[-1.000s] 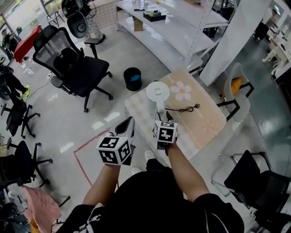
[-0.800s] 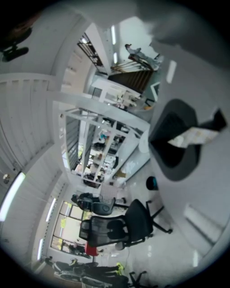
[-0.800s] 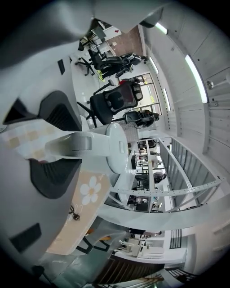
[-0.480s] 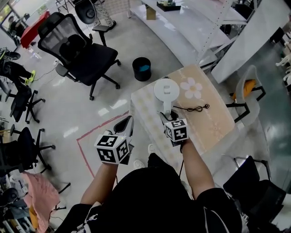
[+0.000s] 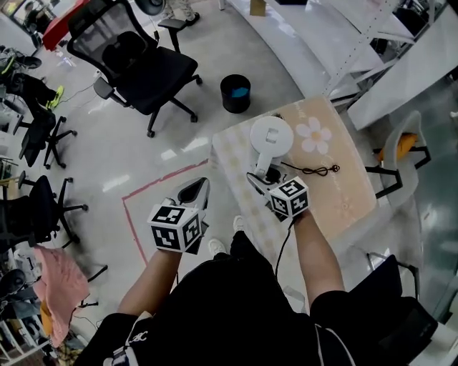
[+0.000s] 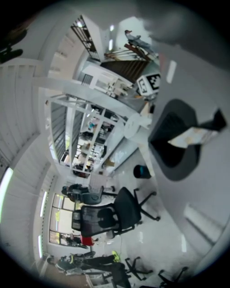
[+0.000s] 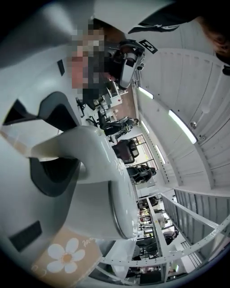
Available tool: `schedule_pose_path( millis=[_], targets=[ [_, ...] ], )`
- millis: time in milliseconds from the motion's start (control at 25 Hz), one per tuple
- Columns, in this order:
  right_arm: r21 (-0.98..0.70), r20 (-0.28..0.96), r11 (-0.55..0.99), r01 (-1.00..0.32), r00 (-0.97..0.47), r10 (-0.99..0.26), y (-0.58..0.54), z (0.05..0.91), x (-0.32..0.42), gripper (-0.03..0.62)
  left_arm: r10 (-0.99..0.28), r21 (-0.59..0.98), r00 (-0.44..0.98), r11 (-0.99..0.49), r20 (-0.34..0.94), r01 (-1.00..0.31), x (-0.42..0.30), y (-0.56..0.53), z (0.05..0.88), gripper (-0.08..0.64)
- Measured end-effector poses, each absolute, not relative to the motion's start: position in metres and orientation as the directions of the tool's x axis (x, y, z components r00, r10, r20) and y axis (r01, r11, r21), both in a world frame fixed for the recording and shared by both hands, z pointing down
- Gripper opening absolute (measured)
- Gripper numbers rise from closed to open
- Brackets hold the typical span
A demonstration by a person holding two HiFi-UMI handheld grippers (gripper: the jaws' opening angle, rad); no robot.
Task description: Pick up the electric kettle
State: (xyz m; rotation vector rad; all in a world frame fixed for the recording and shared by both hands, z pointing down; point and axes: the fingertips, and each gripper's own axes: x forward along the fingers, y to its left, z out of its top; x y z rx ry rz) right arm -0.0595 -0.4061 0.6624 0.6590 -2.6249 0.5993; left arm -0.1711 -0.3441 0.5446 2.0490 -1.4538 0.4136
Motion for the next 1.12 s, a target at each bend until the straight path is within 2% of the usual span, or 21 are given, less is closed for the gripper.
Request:
schedule_pose_path(
  millis=[320, 520, 800, 1120],
  targets=[
    [-0.148, 0.394, 0.794, -0.589, -0.772, -0.499, -0.411, 0.661, -0.075, 0.143, -0.738, 0.249, 0.342, -0.239, 0.582, -0.939, -0.169, -0.345, 0.550, 0.000],
    [-0.069, 0.421, 0.799, -0.597, -0.743, -0.520, -0.405, 0.663, -0.087, 0.143, -0.741, 0.216, 0.335, -0.256, 0.582, -0.942, -0.169, -0.339, 0.548, 0.000],
    [-0.163, 0.362, 0.761, -0.628, -0.756, -0.546, -0.412, 0.638, -0.094, 0.143, -0.762, 0.186, 0.309, -0.247, 0.569, -0.951, -0.178, -0.332, 0.539, 0.000],
    [-0.145, 0.341, 0.763, -0.630, -0.756, -0.559, -0.411, 0.613, -0.090, 0.141, -0.780, 0.178, 0.315, -0.259, 0.541, -0.949, -0.175, -0.327, 0.527, 0.000]
  ],
)
